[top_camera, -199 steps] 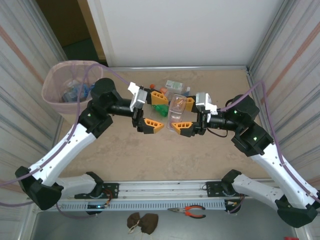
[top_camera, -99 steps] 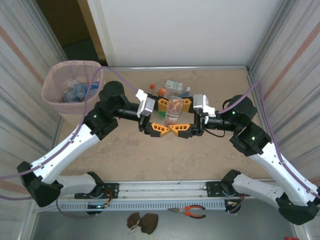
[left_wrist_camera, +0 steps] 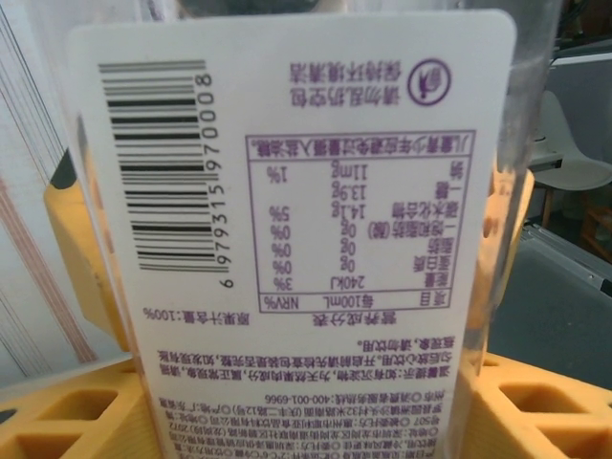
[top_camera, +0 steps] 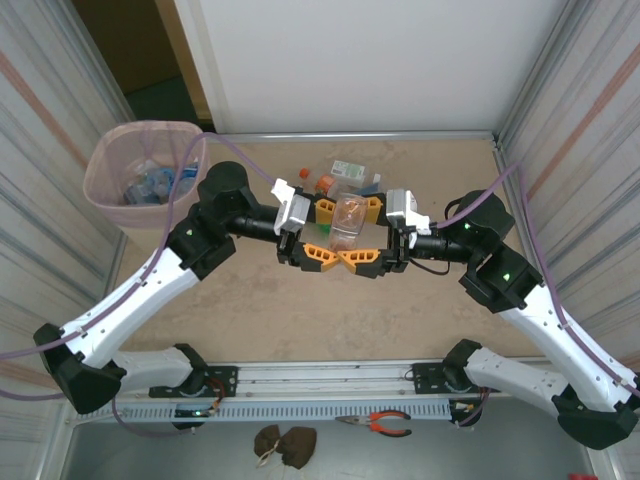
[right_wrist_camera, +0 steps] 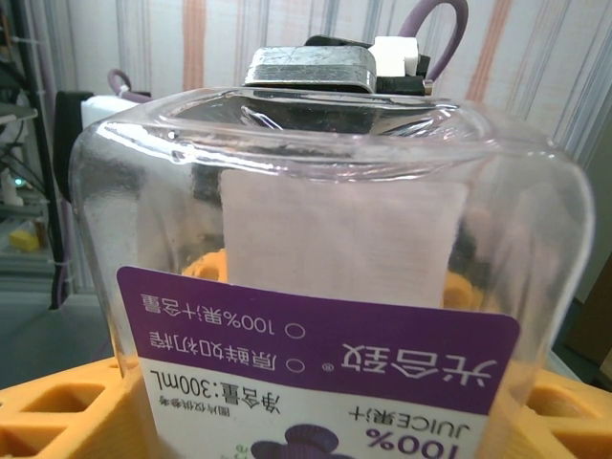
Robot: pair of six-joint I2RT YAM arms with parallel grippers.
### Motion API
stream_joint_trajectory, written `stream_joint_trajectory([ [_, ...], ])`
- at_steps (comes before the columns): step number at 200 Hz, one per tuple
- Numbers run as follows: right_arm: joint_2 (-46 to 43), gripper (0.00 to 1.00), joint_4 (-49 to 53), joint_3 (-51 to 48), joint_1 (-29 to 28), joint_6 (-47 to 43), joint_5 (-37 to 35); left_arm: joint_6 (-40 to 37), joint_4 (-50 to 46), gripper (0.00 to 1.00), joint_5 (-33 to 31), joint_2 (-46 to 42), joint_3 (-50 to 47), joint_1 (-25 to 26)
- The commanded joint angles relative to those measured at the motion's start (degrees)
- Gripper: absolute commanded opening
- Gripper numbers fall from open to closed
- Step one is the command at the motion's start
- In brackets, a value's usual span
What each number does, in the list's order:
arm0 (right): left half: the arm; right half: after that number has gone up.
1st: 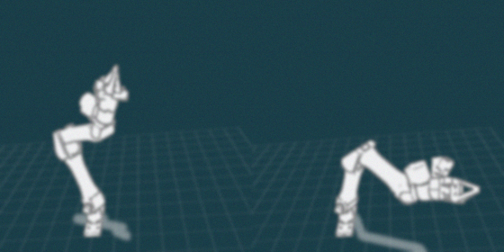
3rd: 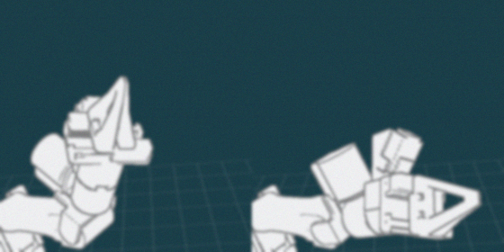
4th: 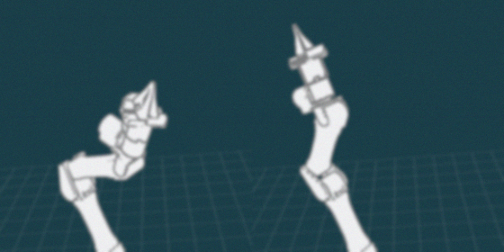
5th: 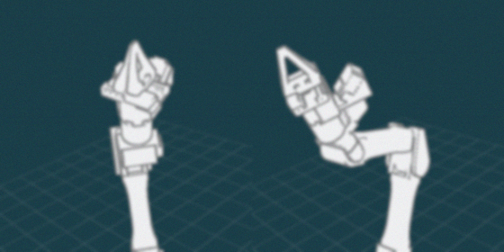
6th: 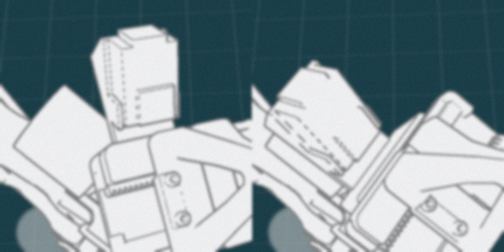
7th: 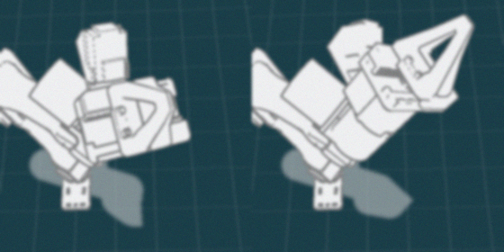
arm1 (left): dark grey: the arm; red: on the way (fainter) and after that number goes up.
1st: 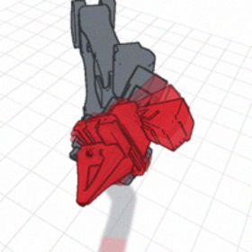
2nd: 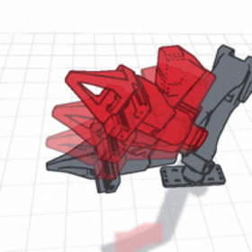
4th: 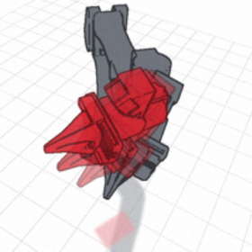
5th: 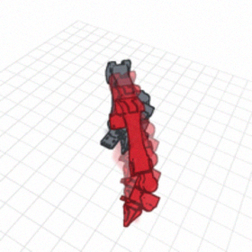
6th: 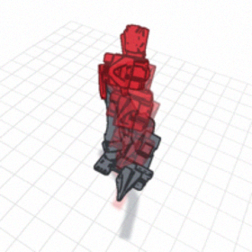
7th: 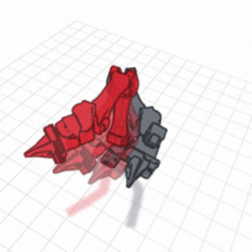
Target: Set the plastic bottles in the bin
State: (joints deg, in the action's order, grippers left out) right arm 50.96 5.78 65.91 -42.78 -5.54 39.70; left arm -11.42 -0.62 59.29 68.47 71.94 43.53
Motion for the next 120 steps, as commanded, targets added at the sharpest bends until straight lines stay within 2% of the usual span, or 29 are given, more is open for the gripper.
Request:
stream_joint_trajectory([
  [1, -0.6, 0.75, -1.1, 1.4, -0.2, -1.2, -4.0, -3.1, -3.4, 0.61, -1.0, -0.8, 2.1, 0.9],
  [33, -1.8, 0.84, -0.5, 0.7, -0.3, -1.3, -5.5, -4.8, -7.2, 0.60, -5.5, -1.8, 3.1, 0.4],
  [75, -4.4, 0.85, 1.5, -0.3, -0.2, -2.0, -9.2, -6.6, -15.2, 0.59, -11.0, -3.4, 6.1, -3.2],
  [120, -7.6, 0.86, 3.0, -2.5, -0.2, -3.1, -14.6, -10.2, -29.9, 0.57, -27.9, -4.3, 12.9, -9.1],
])
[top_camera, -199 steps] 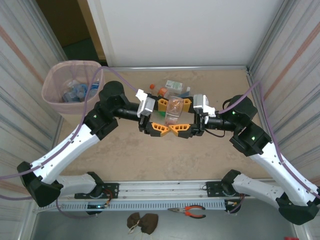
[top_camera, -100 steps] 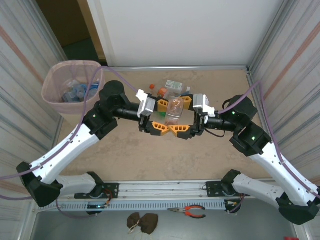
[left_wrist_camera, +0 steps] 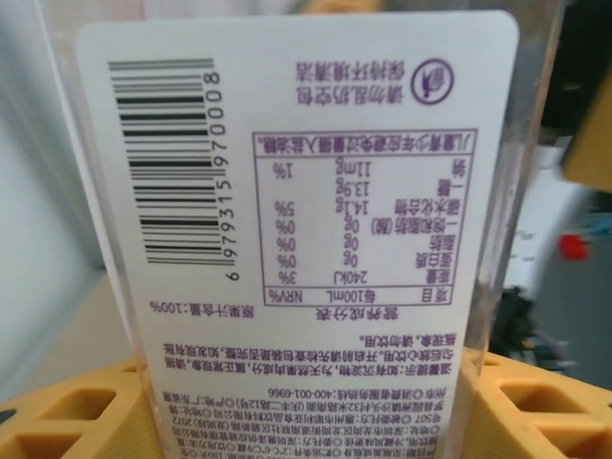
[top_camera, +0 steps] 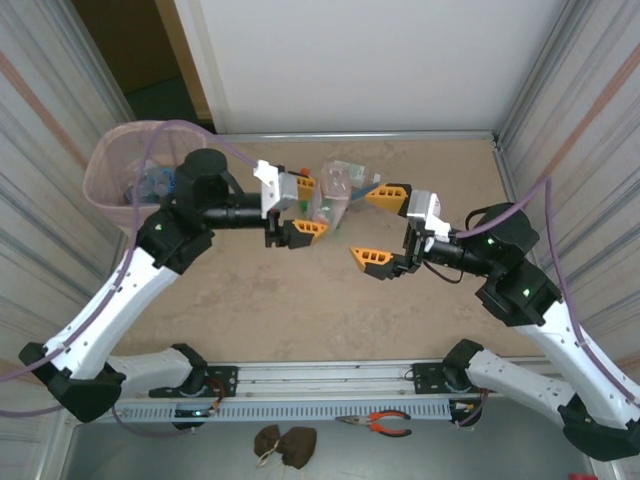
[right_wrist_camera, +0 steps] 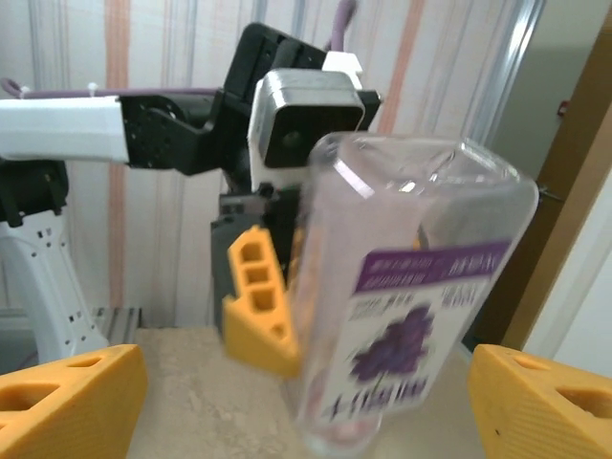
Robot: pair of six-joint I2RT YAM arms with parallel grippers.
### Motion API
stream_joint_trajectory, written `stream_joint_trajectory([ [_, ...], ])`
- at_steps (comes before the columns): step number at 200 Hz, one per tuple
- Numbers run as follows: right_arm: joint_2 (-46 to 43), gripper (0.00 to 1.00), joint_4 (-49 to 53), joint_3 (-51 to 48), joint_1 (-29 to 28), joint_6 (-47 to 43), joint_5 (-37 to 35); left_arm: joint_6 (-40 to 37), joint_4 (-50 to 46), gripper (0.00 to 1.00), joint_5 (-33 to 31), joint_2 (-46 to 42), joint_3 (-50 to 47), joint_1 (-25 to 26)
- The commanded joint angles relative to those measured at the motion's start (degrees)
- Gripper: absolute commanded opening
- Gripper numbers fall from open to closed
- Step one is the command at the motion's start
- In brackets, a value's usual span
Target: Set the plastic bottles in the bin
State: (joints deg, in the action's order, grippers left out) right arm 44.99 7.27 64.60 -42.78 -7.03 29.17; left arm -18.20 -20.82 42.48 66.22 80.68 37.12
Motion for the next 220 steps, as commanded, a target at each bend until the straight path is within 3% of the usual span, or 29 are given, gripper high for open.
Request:
stream_joint_trajectory([
  [1, -1.7, 0.86, 1.6, -1.1, -0.2, -1.7, -4.1, -3.5, -9.9, 0.57, -11.4, -2.1, 4.3, -2.9],
  [37, -2.2, 0.86, 3.2, -1.3, -0.2, -2.4, -6.4, -6.1, -17.9, 0.57, -23.3, -2.0, 9.0, -9.7],
  [82, -2.0, 0.86, 3.5, -2.5, -0.1, -3.0, -8.6, -6.3, -24.7, 0.56, -29.5, 0.9, 14.9, -23.8],
  [116, -1.8, 0.86, 3.5, -3.2, 0.1, -3.2, -8.4, -9.2, -27.7, 0.56, -36.6, 4.2, 17.9, -31.3],
  [159, -0.8, 0.86, 3.4, -3.8, 0.6, -4.5, -8.5, -10.8, -28.9, 0.56, -40.3, 9.9, 20.5, -40.5],
  [220, -0.2, 0.86, 2.8, -4.6, 1.1, -4.7, -7.8, -9.5, -28.0, 0.57, -46.2, 18.0, 19.6, -48.1],
])
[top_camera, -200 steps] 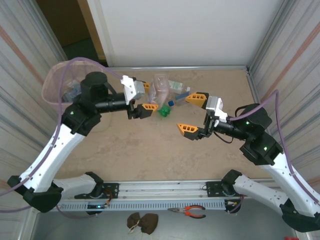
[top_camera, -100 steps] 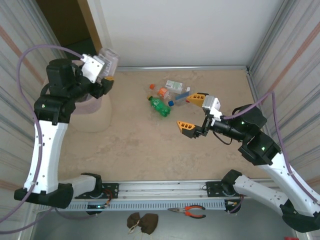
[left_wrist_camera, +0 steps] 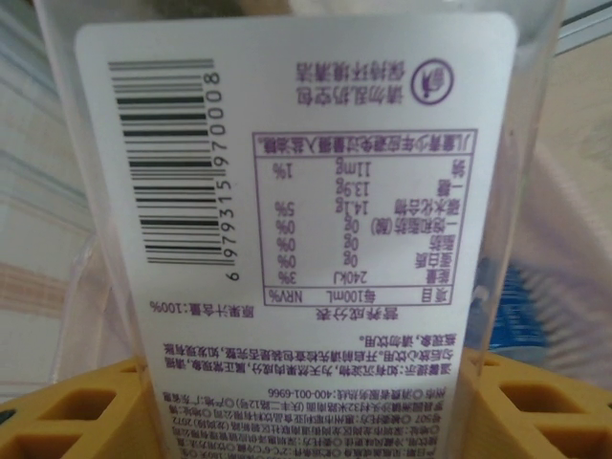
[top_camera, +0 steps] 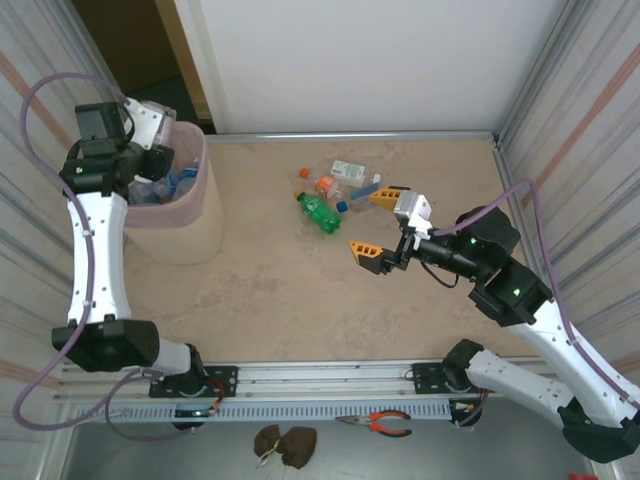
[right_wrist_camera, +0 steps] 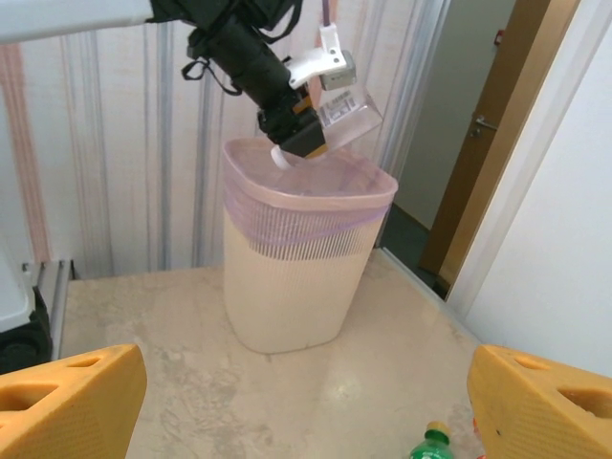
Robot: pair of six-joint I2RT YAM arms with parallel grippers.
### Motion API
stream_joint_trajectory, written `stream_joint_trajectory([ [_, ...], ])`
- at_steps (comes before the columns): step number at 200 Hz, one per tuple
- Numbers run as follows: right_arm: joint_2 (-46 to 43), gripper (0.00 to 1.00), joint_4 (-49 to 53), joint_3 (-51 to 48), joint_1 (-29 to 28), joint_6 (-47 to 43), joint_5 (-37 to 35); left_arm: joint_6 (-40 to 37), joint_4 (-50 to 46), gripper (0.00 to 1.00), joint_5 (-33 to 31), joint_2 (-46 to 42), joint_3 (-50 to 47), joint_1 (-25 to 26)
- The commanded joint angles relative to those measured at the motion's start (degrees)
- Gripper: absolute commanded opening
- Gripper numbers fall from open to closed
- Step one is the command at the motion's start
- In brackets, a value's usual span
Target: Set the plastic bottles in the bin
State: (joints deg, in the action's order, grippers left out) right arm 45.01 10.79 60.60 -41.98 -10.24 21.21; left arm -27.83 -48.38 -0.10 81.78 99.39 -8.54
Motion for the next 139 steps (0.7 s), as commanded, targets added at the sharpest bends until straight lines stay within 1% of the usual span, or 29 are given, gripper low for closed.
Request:
stream_joint_trajectory([
  [1, -0.2, 0.86, -0.8, -0.6, 0.3, -1.5, 0.1, 0.2, -0.4, 0.57, -3.7, 2.6, 0.9, -2.4],
  [20, -0.2, 0.86, -1.4, -1.4, 0.6, -1.5, 0.9, 0.3, -0.4, 0.57, -6.8, 5.2, 1.2, -4.2],
  [64, -0.3, 0.86, -1.7, -2.7, 1.6, -1.5, 2.7, 0.7, -1.8, 0.58, -9.8, 10.5, 2.6, -7.2],
  [109, 1.1, 0.86, -1.6, -2.1, 4.1, -0.9, 6.6, 1.4, -1.0, 0.60, -10.5, 14.8, -0.1, -8.5],
  [139, 1.6, 0.86, -1.9, -2.2, 5.0, -0.3, 7.3, 2.7, -1.1, 0.60, -10.3, 17.6, -1.2, -9.1],
])
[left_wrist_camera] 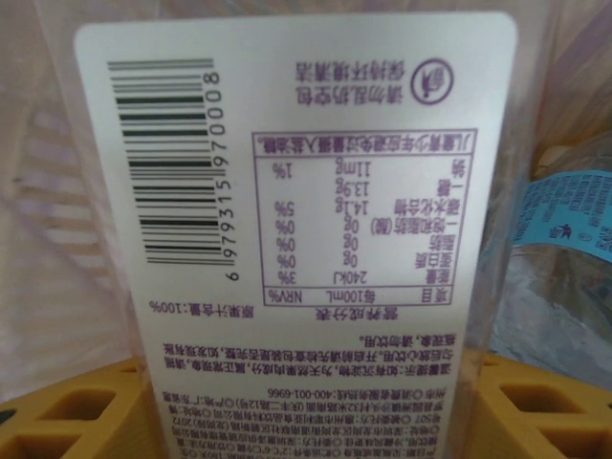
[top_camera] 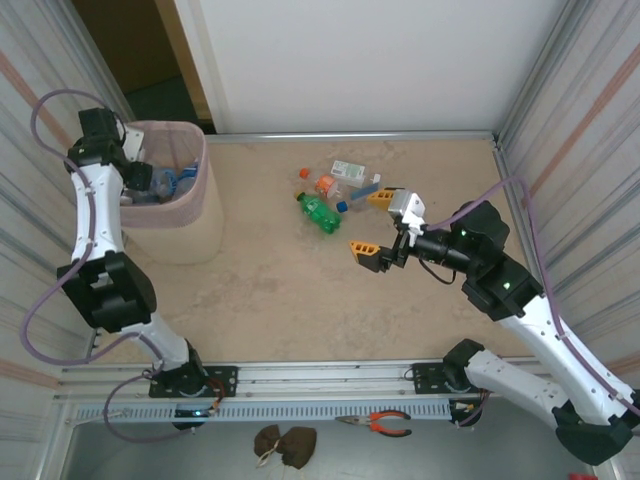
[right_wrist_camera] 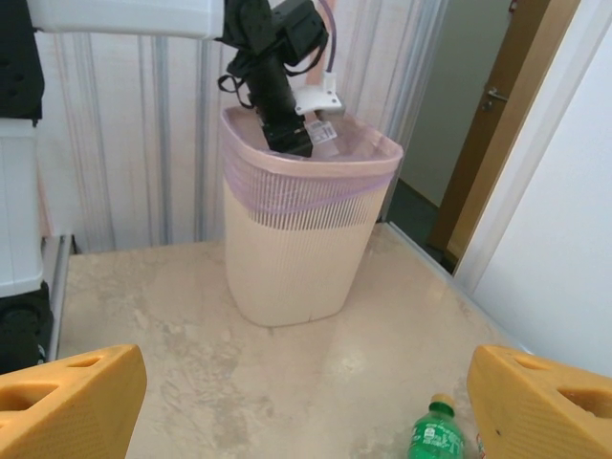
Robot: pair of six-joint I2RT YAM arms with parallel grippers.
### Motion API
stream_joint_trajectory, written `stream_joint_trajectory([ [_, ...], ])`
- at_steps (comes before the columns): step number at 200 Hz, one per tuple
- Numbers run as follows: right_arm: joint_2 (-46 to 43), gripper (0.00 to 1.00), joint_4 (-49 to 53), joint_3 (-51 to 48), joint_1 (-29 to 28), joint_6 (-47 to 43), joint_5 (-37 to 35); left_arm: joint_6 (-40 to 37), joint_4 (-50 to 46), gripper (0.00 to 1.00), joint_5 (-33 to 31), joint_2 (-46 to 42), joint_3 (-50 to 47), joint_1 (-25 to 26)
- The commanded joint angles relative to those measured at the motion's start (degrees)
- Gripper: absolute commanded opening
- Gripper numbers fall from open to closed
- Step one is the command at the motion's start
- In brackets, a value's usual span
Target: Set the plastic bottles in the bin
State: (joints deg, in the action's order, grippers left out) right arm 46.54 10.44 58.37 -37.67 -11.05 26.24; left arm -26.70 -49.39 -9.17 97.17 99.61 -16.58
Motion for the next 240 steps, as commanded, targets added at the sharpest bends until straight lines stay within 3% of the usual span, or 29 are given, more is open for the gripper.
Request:
stream_joint_trajectory([
  [1, 0.0, 0.86, -1.5, 0.0, 0.7, 0.5, 2.3, 1.7, 0.0, 0.60, -1.2, 2.3, -1.4, -1.1],
  [56, -1.0, 0.86, -0.9, -0.2, 0.9, 0.9, 1.3, 3.4, -0.8, 0.68, 2.3, 5.6, -1.1, -1.3],
  [130, -2.8, 0.86, 0.2, 0.9, 1.0, 2.0, 0.3, 4.8, -1.4, 0.78, 7.1, -0.8, 0.0, -0.7],
  [209, -3.8, 0.86, 1.1, 1.5, 0.6, 2.9, -0.4, 5.9, -3.8, 0.81, 12.6, -7.8, 2.9, 0.3],
  [240, -4.1, 0.85, 1.2, 1.9, 0.1, 3.5, -0.5, 4.4, -7.7, 0.77, 16.9, -7.6, 7.6, 3.7],
])
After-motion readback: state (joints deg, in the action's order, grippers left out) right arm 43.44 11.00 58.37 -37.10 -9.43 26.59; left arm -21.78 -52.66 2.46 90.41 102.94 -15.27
